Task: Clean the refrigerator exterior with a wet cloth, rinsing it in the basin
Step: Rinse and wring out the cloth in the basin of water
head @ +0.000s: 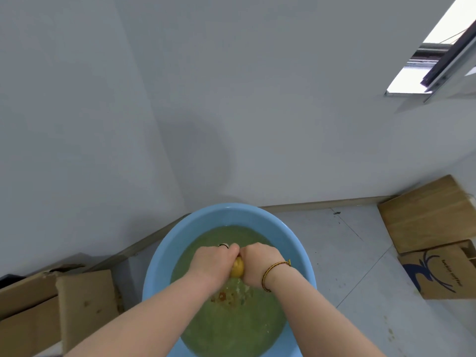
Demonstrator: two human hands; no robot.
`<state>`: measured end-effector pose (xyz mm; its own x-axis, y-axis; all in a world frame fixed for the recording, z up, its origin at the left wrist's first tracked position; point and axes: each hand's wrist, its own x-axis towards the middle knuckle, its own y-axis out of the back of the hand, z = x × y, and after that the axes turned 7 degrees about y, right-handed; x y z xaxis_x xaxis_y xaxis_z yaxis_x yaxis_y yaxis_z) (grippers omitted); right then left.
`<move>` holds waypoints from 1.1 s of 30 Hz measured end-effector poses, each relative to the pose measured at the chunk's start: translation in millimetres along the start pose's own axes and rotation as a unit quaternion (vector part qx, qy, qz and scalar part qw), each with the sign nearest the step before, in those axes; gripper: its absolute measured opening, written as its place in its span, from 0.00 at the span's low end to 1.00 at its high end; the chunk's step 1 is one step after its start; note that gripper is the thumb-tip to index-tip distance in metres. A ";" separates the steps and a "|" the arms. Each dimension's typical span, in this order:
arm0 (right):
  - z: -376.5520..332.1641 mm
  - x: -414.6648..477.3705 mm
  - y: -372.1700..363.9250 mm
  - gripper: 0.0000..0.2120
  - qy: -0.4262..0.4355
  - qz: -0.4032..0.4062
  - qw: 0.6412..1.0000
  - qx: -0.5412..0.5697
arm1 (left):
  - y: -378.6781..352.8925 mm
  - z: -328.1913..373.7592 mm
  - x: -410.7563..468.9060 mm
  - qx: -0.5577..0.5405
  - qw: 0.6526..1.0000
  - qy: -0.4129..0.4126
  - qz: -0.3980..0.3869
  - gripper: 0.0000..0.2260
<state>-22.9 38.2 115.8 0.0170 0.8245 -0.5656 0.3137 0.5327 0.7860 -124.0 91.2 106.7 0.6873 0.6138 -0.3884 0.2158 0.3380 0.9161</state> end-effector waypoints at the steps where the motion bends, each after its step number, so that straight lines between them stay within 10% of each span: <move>1: 3.0 -1.3 0.4 0.06 -0.011 -0.018 1.000 0.017 | -1.0 0.6 -0.2 0.010 1.000 0.007 0.008 0.14; 7: 11.9 -10.8 -5.9 0.09 -0.043 0.065 0.994 -0.078 | 5.1 11.9 -24.4 -0.183 0.961 0.179 -0.102 0.37; 10: -1.2 -16.1 -10.3 0.11 0.003 0.172 0.971 -0.163 | 11.1 16.7 -26.9 -0.639 0.691 0.300 -0.156 0.35; 12: -11.4 -17.9 -19.5 0.07 0.070 0.259 0.945 -0.187 | 10.9 12.9 -16.5 -0.744 0.531 0.380 -0.140 0.33; 15: -18.8 -14.2 -35.2 0.05 0.187 0.397 0.888 -0.140 | 6.0 1.0 -11.7 -0.779 0.459 0.415 -0.100 0.33; 18: -16.8 -12.4 -39.4 0.07 0.210 0.485 0.840 -0.124 | -1.6 -3.9 -16.6 -0.814 0.431 0.366 -0.137 0.38; 23: -17.3 -16.9 -50.7 0.02 0.141 0.487 0.861 -0.027 | 3.5 -0.7 -23.7 -0.851 0.426 0.274 -0.142 0.04; 29: -51.3 -21.0 -41.1 0.09 -0.111 0.269 0.861 0.417 | 23.5 0.7 -12.3 -0.813 0.522 0.260 -0.001 0.13; 33: -53.5 -16.8 -31.8 0.01 -0.074 0.196 0.904 0.373 | 21.5 -5.8 -9.8 -0.808 0.515 0.284 0.032 0.20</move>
<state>-83.9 17.6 113.7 0.3753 0.8580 -0.3507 0.8079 -0.1173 0.5775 -130.1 96.6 129.6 0.2451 0.6153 -0.7492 -0.9692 0.1746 -0.1736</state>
